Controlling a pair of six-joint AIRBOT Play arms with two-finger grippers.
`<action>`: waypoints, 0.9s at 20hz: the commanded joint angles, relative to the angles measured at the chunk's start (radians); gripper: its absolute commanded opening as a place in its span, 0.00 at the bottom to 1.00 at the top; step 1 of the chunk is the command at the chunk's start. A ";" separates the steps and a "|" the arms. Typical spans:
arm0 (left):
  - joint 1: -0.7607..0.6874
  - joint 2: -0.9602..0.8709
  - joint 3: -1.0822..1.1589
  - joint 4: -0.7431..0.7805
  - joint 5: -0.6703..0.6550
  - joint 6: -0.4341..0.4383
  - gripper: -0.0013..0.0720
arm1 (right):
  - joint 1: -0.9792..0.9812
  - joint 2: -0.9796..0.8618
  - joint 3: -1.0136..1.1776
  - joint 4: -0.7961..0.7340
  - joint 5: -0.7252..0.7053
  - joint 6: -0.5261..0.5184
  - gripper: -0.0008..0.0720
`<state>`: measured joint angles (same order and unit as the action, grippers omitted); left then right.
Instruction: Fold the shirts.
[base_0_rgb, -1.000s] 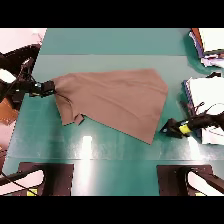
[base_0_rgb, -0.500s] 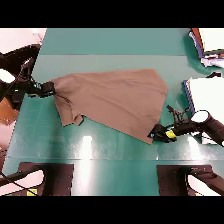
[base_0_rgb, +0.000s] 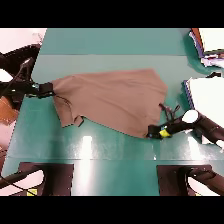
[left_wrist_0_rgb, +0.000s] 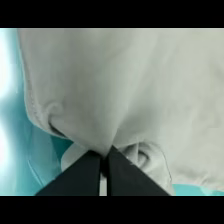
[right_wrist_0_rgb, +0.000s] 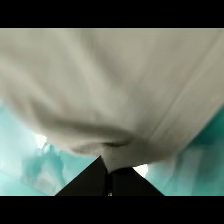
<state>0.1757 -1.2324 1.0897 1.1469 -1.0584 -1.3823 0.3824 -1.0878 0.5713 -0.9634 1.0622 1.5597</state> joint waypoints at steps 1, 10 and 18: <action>0.001 0.107 0.055 0.032 -0.055 0.003 0.06 | -0.031 0.066 0.170 -0.085 0.027 -0.008 0.03; 0.001 0.434 0.617 -0.034 -0.193 -0.065 0.06 | -0.486 0.341 0.949 -0.188 0.134 -0.113 0.03; 0.001 0.460 1.087 -0.163 -0.231 -0.164 0.05 | -0.690 0.244 1.473 -0.188 0.333 -0.156 0.03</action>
<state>0.1761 -0.7795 2.0449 1.0306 -1.2800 -1.5078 -0.2607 -0.7898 1.8645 -1.1481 1.2999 1.4166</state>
